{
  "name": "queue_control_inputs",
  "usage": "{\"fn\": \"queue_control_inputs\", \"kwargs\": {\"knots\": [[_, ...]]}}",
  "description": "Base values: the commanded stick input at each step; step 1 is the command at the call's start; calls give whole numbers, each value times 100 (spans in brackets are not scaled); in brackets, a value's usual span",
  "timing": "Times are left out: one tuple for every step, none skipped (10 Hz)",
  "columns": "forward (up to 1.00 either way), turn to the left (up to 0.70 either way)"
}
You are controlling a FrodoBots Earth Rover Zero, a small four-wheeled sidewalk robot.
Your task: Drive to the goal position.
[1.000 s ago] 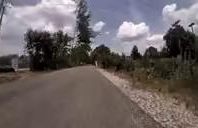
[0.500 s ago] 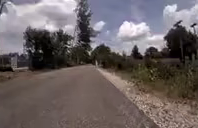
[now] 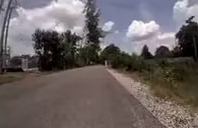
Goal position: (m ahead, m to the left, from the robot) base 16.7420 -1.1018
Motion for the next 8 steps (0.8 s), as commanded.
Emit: {"fn": "queue_control_inputs", "kwargs": {"knots": [[70, 0], [70, 0], [70, 0], [70, 0], [70, 0], [70, 0], [70, 0], [70, 0]]}}
